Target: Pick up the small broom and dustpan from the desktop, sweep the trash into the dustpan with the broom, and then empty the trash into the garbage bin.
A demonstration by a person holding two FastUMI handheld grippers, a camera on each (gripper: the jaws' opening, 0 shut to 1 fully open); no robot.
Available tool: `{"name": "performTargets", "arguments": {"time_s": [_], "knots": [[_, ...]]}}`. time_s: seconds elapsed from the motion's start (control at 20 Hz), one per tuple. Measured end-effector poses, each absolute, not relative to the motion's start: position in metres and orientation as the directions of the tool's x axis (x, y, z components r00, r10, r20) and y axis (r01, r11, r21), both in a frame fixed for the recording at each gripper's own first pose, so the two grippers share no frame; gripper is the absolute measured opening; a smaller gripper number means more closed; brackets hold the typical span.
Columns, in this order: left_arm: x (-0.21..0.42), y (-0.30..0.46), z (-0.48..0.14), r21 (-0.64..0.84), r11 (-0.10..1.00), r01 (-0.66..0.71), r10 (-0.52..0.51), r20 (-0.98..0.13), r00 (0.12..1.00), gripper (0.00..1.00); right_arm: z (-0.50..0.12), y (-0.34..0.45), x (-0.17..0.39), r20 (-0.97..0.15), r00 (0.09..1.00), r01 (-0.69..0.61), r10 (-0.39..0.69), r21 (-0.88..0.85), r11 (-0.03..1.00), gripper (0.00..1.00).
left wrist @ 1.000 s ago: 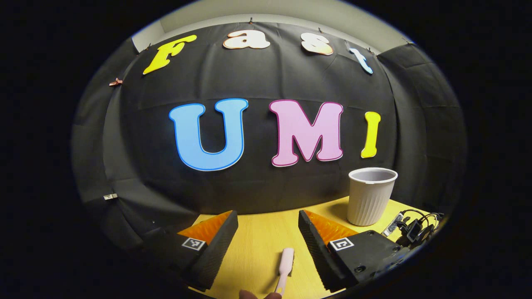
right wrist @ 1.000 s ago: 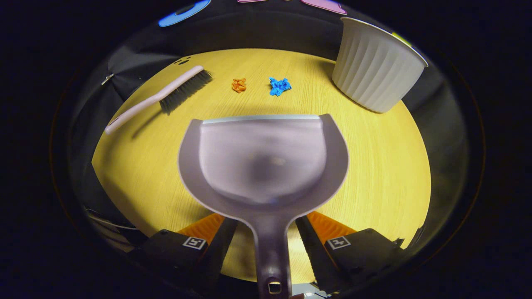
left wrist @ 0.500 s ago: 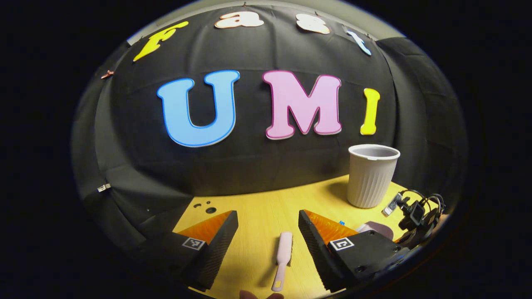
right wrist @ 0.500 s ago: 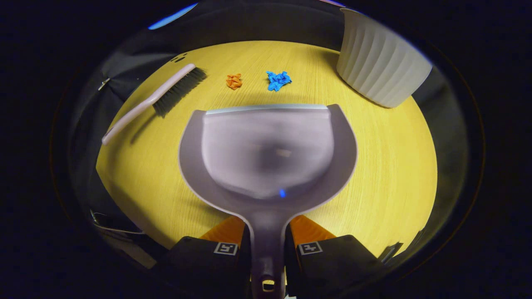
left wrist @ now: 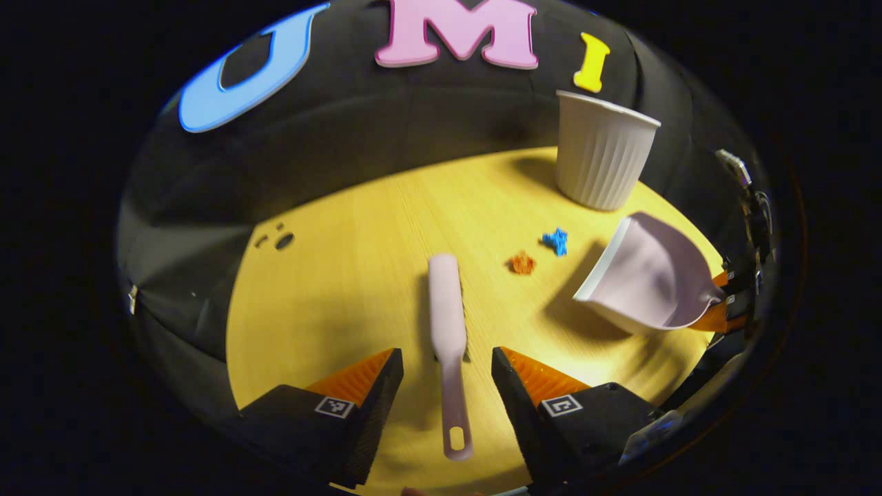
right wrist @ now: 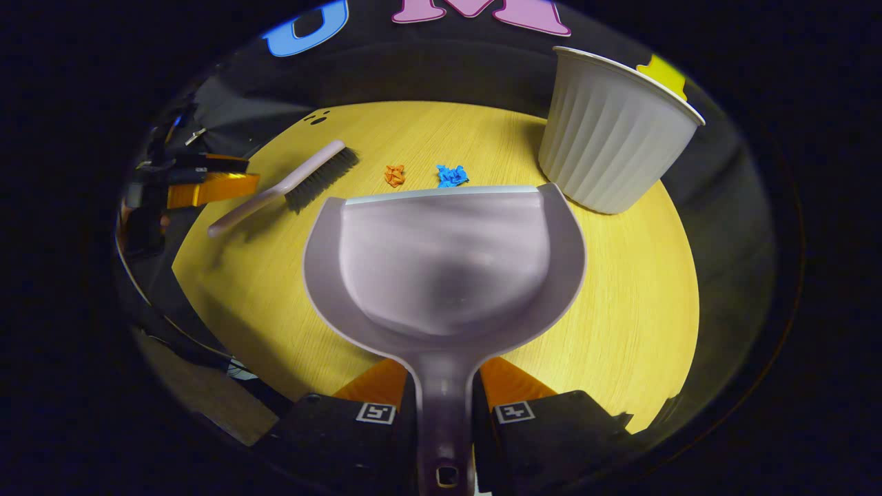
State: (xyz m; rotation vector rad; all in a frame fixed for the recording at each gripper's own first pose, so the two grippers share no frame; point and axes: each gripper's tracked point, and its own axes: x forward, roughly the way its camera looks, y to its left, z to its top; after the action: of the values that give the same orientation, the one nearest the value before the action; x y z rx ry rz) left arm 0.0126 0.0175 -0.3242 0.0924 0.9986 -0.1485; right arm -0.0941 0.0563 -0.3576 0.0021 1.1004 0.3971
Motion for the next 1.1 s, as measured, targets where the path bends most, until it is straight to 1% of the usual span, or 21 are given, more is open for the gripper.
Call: {"name": "performTargets", "arguments": {"time_s": [0.1,0.2,0.3,0.35,0.4,0.45,0.5,0.55,0.6,0.65,0.7,0.75,0.8,0.9,0.95,1.0,1.1], "knots": [[0.014,0.019,-0.351,-0.019,0.992,0.129,-0.077,-0.884,0.461,0.80,-0.358,0.047,-0.097,-0.871,0.385,-0.318,0.304,0.184,0.930,0.37],[0.017,0.022,-0.369,-0.028,0.995,0.099,-0.066,-0.909,0.412,0.78,-0.358,0.042,-0.099,-0.876,0.379,-0.317,0.298,0.180,0.931,0.37],[0.015,0.018,-0.380,-0.040,0.995,0.093,-0.072,-0.927,0.368,0.74,-0.357,0.040,-0.098,-0.877,0.374,-0.309,0.301,0.188,0.932,0.37],[0.017,0.017,-0.386,-0.039,0.995,0.093,-0.069,-0.933,0.353,0.72,-0.358,0.039,-0.098,-0.878,0.371,-0.304,0.304,0.195,0.933,0.33],[0.017,0.018,-0.393,-0.029,0.995,0.095,-0.059,-0.939,0.338,0.69,-0.358,0.038,-0.096,-0.881,0.362,-0.300,0.306,0.200,0.933,0.37],[0.022,0.016,-0.395,-0.036,0.995,0.093,-0.066,-0.939,0.339,0.66,-0.358,0.038,-0.095,-0.883,0.355,-0.301,0.305,0.201,0.932,0.37],[0.026,0.014,-0.396,-0.033,0.994,0.104,-0.068,-0.934,0.352,0.55,-0.360,0.037,-0.094,-0.885,0.351,-0.306,0.307,0.201,0.930,0.37],[0.026,0.013,-0.394,-0.033,0.993,0.114,-0.070,-0.936,0.346,0.46,-0.359,0.037,-0.095,-0.887,0.345,-0.312,0.308,0.201,0.929,0.37],[0.026,0.011,-0.391,-0.040,0.991,0.125,-0.081,-0.938,0.338,0.30,-0.358,0.036,-0.095,-0.890,0.336,-0.319,0.308,0.200,0.926,0.37],[0.029,0.010,-0.387,-0.041,0.990,0.133,-0.085,-0.936,0.342,0.28,-0.358,0.035,-0.095,-0.895,0.322,-0.329,0.308,0.199,0.923,0.37],[0.037,0.011,-0.381,-0.023,0.990,0.141,-0.074,-0.926,0.369,0.25,-0.358,0.034,-0.095,-0.902,0.304,-0.336,0.306,0.199,0.920,0.33],[0.048,0.012,-0.373,0.006,0.988,0.155,-0.059,-0.909,0.414,0.27,-0.358,0.034,-0.096,-0.909,0.283,-0.345,0.306,0.202,0.917,0.33],[0.066,0.010,-0.360,0.032,0.984,0.177,-0.057,-0.880,0.471,0.25,-0.358,0.033,-0.094,-0.917,0.257,-0.354,0.305,0.204,0.913,0.37],[0.092,-0.003,-0.345,0.041,0.975,0.220,-0.082,-0.850,0.521,0.25,-0.358,0.036,-0.087,-0.924,0.224,-0.388,0.309,0.206,0.898,0.37],[0.107,-0.011,-0.343,0.047,0.967,0.252,-0.095,-0.846,0.524,0.27,-0.360,0.037,-0.086,-0.928,0.209,-0.400,0.309,0.207,0.893,0.37],[0.119,-0.014,-0.345,0.059,0.959,0.279,-0.099,-0.849,0.519,0.24,-0.362,0.039,-0.086,-0.933,0.184,-0.409,0.309,0.213,0.887,0.37],[0.135,-0.021,-0.358,0.088,0.936,0.340,-0.097,-0.866,0.491,0.26,-0.366,0.044,-0.088,-0.942,0.129,-0.425,0.310,0.230,0.876,0.37]]}}
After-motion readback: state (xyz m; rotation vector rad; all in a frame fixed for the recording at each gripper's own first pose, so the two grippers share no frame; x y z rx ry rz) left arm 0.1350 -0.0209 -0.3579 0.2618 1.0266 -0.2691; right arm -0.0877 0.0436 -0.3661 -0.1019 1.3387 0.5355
